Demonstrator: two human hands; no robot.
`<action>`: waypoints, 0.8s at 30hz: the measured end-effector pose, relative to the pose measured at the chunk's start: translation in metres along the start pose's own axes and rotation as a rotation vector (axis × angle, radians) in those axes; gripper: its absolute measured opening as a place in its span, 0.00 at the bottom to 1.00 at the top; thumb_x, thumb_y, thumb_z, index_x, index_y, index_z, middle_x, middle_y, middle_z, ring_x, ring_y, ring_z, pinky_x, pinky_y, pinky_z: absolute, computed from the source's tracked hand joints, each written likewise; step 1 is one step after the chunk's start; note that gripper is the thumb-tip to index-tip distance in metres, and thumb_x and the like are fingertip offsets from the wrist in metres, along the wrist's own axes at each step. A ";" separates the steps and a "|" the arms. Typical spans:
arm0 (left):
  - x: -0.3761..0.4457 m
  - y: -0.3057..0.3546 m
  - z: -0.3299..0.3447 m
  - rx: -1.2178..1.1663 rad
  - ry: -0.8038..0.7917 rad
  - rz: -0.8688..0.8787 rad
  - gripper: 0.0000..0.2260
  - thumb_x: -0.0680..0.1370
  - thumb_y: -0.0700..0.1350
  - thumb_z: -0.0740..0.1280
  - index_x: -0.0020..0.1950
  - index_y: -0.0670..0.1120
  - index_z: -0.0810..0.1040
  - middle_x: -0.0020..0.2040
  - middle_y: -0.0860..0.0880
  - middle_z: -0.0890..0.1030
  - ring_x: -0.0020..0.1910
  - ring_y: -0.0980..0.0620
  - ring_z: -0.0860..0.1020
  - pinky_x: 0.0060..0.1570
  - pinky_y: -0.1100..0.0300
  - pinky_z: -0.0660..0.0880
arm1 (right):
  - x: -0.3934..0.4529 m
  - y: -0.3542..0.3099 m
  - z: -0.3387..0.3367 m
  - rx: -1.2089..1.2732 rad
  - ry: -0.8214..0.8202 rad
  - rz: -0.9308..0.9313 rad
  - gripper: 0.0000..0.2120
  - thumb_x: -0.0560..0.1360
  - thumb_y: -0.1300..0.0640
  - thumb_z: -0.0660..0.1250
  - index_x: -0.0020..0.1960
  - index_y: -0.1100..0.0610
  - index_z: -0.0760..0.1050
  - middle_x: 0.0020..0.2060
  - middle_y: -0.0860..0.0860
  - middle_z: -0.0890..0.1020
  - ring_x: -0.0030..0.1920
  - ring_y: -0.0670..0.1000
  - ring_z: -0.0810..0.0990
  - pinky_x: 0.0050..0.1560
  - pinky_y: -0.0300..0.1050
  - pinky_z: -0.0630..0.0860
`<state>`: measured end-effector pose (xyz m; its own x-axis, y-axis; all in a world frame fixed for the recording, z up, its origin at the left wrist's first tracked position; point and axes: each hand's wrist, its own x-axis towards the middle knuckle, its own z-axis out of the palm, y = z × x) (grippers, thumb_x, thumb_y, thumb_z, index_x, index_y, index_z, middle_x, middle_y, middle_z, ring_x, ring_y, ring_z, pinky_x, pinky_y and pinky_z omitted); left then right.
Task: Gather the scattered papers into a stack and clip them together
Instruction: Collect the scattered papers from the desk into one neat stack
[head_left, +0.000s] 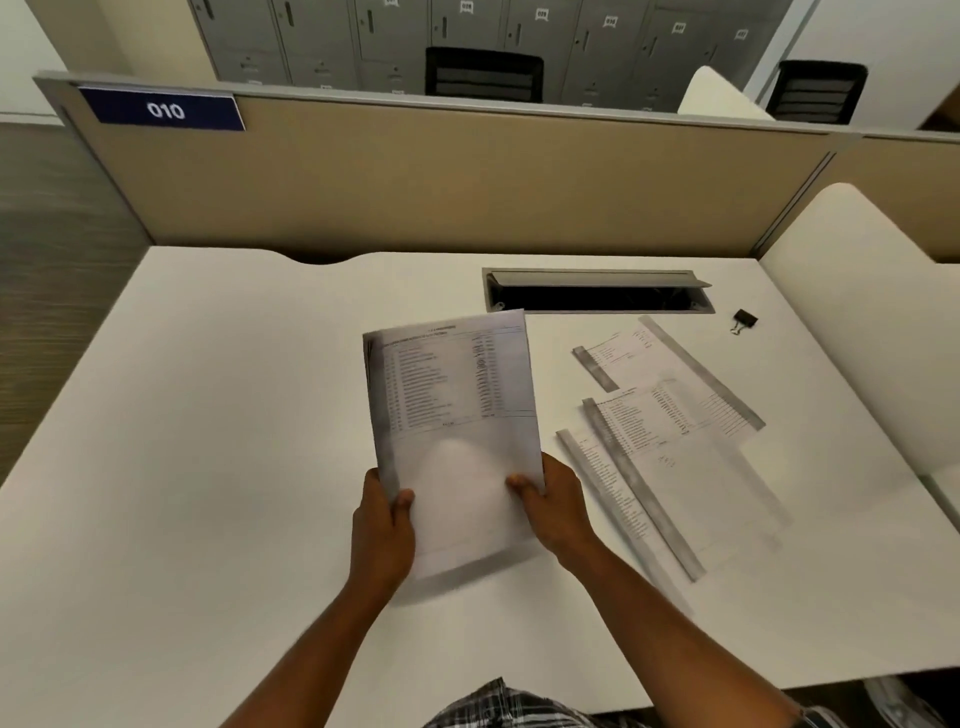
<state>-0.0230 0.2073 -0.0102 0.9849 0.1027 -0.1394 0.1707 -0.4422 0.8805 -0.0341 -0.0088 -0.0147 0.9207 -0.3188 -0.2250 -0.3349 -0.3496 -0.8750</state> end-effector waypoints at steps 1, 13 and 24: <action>0.001 -0.003 0.002 0.008 -0.024 -0.042 0.12 0.82 0.41 0.61 0.65 0.44 0.68 0.57 0.49 0.76 0.53 0.47 0.76 0.55 0.52 0.75 | -0.001 0.003 -0.002 -0.027 -0.019 0.032 0.14 0.78 0.56 0.71 0.63 0.53 0.78 0.54 0.48 0.84 0.55 0.50 0.83 0.53 0.41 0.79; -0.020 -0.015 0.051 0.044 -0.174 -0.385 0.18 0.81 0.38 0.61 0.71 0.43 0.66 0.68 0.41 0.73 0.64 0.40 0.73 0.64 0.47 0.70 | 0.016 0.079 -0.098 -0.927 0.097 0.148 0.48 0.71 0.32 0.69 0.80 0.55 0.56 0.79 0.59 0.59 0.78 0.62 0.58 0.74 0.58 0.63; -0.040 0.000 0.076 0.133 -0.161 -0.429 0.17 0.81 0.40 0.62 0.70 0.42 0.67 0.67 0.41 0.74 0.62 0.41 0.74 0.58 0.52 0.71 | 0.024 0.077 -0.128 -0.996 0.123 -0.084 0.14 0.55 0.70 0.77 0.32 0.58 0.75 0.26 0.53 0.77 0.23 0.53 0.76 0.24 0.39 0.62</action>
<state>-0.0605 0.1351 -0.0386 0.8146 0.1663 -0.5557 0.5551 -0.5016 0.6635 -0.0633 -0.1567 -0.0329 0.9408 -0.3284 -0.0843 -0.3366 -0.9345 -0.1161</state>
